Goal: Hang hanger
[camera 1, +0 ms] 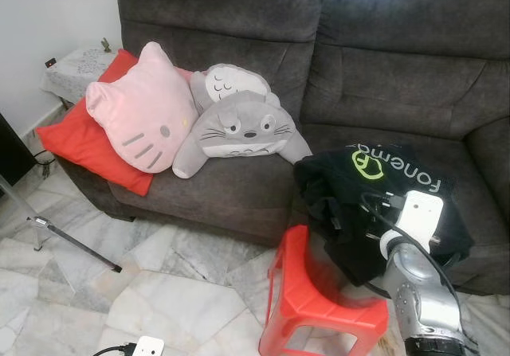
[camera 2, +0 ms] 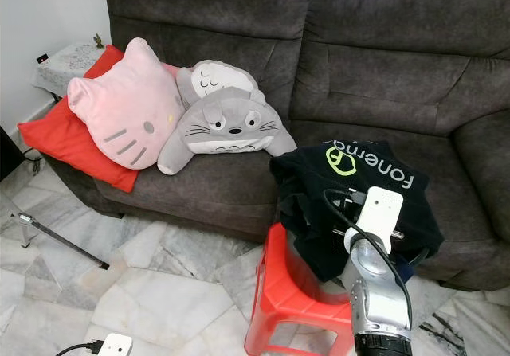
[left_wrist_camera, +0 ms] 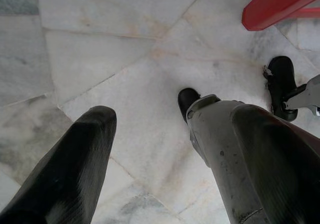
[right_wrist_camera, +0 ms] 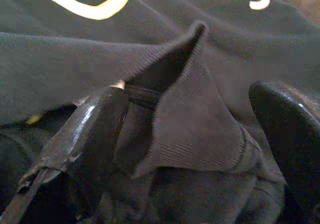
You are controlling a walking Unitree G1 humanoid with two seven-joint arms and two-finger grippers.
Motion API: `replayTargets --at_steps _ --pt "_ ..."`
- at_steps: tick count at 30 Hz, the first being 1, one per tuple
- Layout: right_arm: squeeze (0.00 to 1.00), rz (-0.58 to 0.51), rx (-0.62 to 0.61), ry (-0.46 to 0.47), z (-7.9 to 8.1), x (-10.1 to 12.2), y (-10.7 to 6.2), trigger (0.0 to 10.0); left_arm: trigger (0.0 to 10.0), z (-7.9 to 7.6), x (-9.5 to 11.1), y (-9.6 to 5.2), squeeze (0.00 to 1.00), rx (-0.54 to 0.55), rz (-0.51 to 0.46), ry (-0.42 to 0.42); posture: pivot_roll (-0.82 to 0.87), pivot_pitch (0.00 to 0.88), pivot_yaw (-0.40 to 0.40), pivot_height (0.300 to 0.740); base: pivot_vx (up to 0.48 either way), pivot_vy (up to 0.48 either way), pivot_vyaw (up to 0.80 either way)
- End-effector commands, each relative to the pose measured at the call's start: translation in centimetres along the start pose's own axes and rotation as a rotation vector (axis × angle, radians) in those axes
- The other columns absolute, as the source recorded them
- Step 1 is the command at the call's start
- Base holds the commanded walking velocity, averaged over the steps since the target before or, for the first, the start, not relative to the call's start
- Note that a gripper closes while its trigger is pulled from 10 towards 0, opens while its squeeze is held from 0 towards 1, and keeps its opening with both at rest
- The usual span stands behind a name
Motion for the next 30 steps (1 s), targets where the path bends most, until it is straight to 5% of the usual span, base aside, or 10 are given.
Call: replayTargets --at_steps 1,20,30 --pt "0.0 0.027 -0.009 0.004 -0.1 -0.4 0.1 10.0 10.0 0.2 -0.9 -0.1 0.0 0.004 0.034 0.004 -0.18 0.0 -0.002 0.74 0.0 0.0 0.0" --pt "0.0 0.085 -0.018 0.012 -0.1 -1.9 0.4 10.0 10.0 -0.4 -1.2 -0.1 0.0 -0.012 0.047 0.003 -0.19 0.0 -0.003 0.74 0.0 0.0 0.0" --pt "0.0 0.05 -0.109 0.024 -1.7 -1.5 0.0 10.0 10.0 -1.2 -1.3 0.0 0.0 -0.025 0.044 0.008 -0.19 0.0 -0.002 0.74 0.0 0.0 0.0"
Point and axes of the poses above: a point about 5 cm out from each wrist's last joint towards the gripper, its own y axis pointing out of the wrist towards the gripper, its own x axis along the axis of the wrist's last joint, z = x × y, the point moved 4 cm from there along y, pointing out of the wrist towards the gripper, and after that the axes turned 11 degrees about -y, right-handed, at the moved point
